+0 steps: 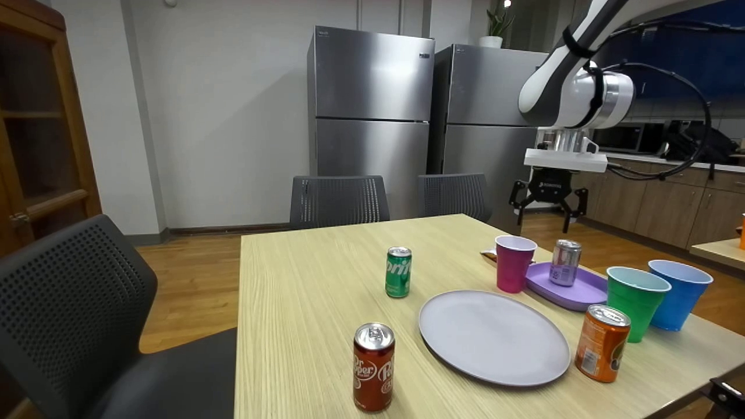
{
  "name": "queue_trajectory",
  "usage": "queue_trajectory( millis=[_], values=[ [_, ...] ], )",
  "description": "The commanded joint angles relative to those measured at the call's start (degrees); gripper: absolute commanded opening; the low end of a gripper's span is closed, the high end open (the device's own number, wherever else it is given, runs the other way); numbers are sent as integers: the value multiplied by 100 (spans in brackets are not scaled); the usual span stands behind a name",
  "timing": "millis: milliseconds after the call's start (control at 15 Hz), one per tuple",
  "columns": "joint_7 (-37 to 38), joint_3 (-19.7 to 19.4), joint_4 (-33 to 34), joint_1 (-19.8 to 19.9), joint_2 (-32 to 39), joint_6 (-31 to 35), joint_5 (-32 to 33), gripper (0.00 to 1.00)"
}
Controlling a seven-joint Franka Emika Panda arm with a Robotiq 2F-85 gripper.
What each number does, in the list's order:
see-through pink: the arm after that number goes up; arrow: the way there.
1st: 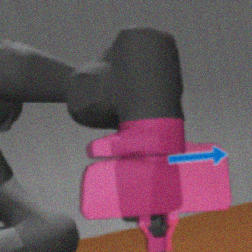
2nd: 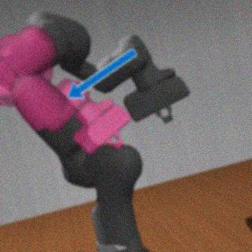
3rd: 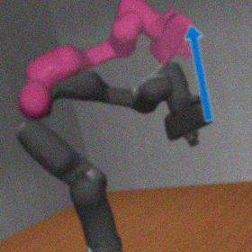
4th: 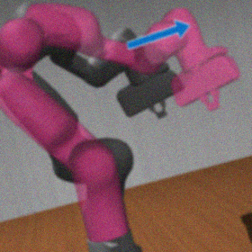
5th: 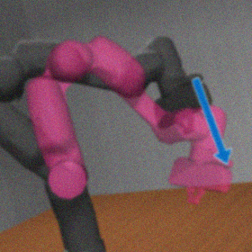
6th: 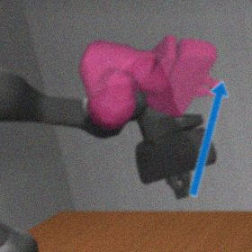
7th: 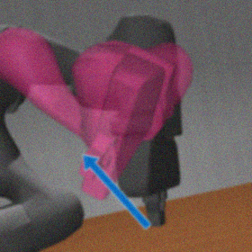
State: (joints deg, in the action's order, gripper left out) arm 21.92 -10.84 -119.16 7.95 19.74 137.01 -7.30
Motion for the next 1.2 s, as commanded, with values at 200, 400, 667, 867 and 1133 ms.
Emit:
queue_trajectory(
  millis=[200,400,667,867,1133],
  values=[
    [-8,8,-306,-74,-22,301,-26,100],
    [-18,-8,-324,-70,73,455,-18,100],
    [27,-31,-236,-90,292,688,1,100],
    [36,-26,-158,-92,472,782,-23,100],
    [45,-26,-76,-91,632,830,-50,72]
  ],
)
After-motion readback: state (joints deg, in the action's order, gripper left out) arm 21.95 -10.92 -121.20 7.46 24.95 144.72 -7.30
